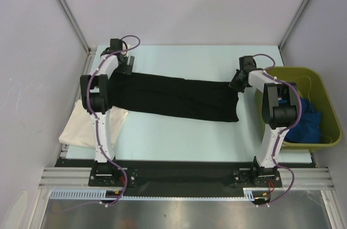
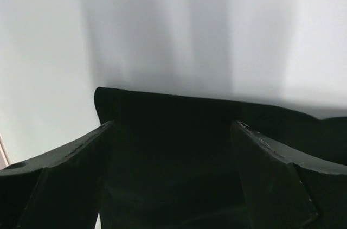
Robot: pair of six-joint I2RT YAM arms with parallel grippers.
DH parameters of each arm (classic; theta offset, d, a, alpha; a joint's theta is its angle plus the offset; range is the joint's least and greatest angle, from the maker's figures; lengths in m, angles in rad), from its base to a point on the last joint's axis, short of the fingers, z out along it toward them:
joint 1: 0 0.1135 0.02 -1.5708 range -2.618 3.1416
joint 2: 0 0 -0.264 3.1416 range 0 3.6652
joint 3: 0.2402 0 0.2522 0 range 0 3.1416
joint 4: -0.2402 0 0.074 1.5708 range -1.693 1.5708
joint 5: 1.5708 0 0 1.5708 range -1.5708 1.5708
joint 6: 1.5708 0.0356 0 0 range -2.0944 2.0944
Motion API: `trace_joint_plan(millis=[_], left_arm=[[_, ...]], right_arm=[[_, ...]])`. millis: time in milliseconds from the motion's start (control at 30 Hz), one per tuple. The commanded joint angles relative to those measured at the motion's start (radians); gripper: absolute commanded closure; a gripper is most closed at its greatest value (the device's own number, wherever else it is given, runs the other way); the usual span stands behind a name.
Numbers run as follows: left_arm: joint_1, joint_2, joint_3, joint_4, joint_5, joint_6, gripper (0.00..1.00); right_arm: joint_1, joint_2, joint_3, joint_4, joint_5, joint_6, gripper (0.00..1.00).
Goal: Fold and stack the t-shirts
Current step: Fold the tshirt
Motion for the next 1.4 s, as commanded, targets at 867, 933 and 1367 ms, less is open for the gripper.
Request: trace_joint_plan(millis=[867,933,1367], left_arm=[[0.105,0.052,0.173,-0.072,0.174,-0.033,0.91],[0.107,0.037,0.178,-0.071,0.181,-0.027,0.58],[0.107,-0.031,0.124,-0.048,0.040,0.086,0.31]], right_arm=[[0.025,-0.045,0.117,-0.121,0.100,-0.132,0.76],[0.048,-0.080,0.112,-0.091,0.088,-0.149,0.67],[0.105,-0.281,0.111,-0.452,0.238,-0.094,0.57]])
